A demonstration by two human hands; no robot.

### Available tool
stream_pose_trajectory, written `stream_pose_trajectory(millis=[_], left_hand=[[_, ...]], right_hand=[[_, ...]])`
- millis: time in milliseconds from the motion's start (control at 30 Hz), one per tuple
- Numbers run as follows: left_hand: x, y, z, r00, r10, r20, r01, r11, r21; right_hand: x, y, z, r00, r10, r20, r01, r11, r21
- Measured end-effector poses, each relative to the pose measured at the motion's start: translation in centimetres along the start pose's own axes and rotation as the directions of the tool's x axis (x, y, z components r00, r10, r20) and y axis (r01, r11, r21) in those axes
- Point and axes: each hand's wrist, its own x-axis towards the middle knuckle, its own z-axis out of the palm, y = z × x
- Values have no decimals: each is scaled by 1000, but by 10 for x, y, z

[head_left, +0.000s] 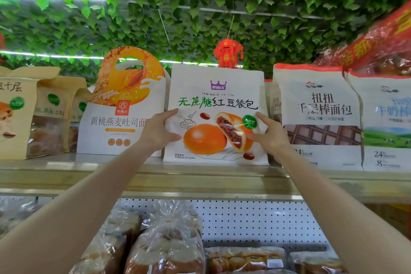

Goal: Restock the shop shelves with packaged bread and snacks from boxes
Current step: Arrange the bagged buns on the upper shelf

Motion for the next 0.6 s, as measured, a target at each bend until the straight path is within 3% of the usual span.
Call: stream_pose_trajectory(millis=[600], left_hand=[[6,-4,2,998,-35,50,34,999,21]], right_hand=[[-3,-10,4,998,58,-10,-59,997,-43]])
